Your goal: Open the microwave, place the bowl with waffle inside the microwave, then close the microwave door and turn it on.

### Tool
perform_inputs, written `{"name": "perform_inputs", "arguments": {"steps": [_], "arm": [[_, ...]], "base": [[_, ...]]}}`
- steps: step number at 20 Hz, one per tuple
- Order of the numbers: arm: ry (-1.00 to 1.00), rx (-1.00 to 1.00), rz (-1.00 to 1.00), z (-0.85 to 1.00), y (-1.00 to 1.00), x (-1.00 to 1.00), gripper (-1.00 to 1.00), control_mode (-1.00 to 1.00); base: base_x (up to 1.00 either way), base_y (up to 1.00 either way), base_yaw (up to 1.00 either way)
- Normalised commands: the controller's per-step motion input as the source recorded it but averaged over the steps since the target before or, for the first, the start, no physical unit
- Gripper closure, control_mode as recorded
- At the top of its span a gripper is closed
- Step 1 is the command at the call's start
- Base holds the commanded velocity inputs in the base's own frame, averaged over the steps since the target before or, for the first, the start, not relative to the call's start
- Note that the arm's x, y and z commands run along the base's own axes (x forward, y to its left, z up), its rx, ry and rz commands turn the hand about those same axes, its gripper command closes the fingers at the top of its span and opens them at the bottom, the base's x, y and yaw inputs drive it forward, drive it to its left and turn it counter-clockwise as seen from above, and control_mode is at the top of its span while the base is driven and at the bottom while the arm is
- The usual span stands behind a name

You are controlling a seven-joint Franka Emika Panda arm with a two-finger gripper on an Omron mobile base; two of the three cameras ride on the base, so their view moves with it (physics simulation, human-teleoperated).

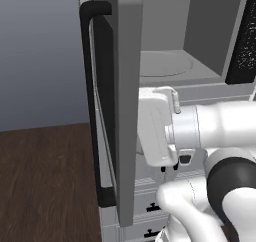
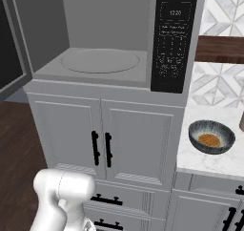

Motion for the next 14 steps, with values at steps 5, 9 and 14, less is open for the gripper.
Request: {"name": "perform_inputs", "arguments": {"steps": [5, 9, 14], "arm": [[0.0, 0.0, -0.12, -0.1, 0.0, 0.0, -1.0, -1.0], [0.13, -0.02, -0.2, 0.0, -0.64, 0.28, -1.0, -1.0], [0.3, -0.02, -0.29, 0.0, -1.0, 0.92, -1.0, -1.0]], "base": [[0.0, 0.0, 0.0], [0.0, 0.0, 0.0], [0.0, 0.0, 0.0]]}}
